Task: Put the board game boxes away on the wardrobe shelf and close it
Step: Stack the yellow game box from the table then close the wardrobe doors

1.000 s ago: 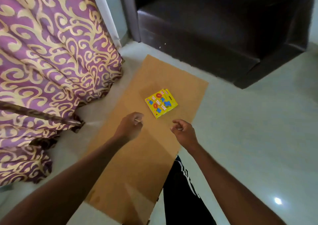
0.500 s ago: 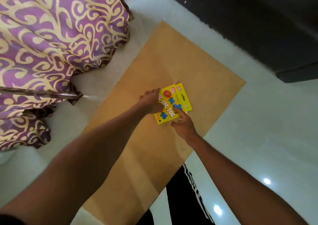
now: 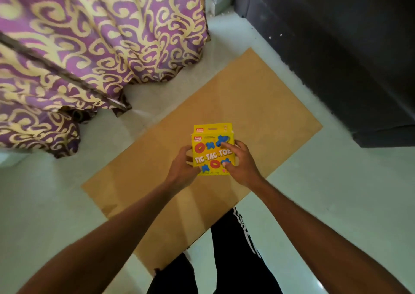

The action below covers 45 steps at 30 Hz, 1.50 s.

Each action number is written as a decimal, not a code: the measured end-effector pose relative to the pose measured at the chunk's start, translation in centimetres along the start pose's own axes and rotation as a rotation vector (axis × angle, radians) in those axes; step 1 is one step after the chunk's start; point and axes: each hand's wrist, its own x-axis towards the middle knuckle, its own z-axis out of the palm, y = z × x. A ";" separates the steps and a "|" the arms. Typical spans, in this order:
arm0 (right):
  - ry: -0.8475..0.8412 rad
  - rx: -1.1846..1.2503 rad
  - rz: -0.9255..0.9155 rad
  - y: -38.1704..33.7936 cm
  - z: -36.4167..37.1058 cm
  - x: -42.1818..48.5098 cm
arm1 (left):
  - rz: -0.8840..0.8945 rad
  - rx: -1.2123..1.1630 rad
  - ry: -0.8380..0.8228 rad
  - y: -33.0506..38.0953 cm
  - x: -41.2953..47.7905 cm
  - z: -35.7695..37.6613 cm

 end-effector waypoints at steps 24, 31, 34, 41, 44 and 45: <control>-0.704 -0.353 -0.818 -21.5 48.0 -32.7 | 0.083 -0.636 0.912 -41.9 -46.6 -29.0; -0.966 -0.431 -1.059 -24.6 58.9 -38.7 | -0.056 -0.725 1.205 -49.5 -54.3 -30.8; -1.024 -0.452 -1.086 -26.7 62.7 -40.2 | -0.074 -0.740 1.291 -51.3 -55.8 -32.3; -1.144 -0.491 -1.132 -32.5 73.0 -40.9 | -0.130 -0.768 1.401 -56.5 -56.1 -39.8; -1.178 -0.518 -1.150 -35.4 77.9 -40.7 | -0.140 -0.768 1.424 -59.0 -55.7 -44.4; -1.194 -0.521 -1.157 -36.4 79.3 -40.8 | -0.148 -0.767 1.425 -59.6 -55.8 -45.7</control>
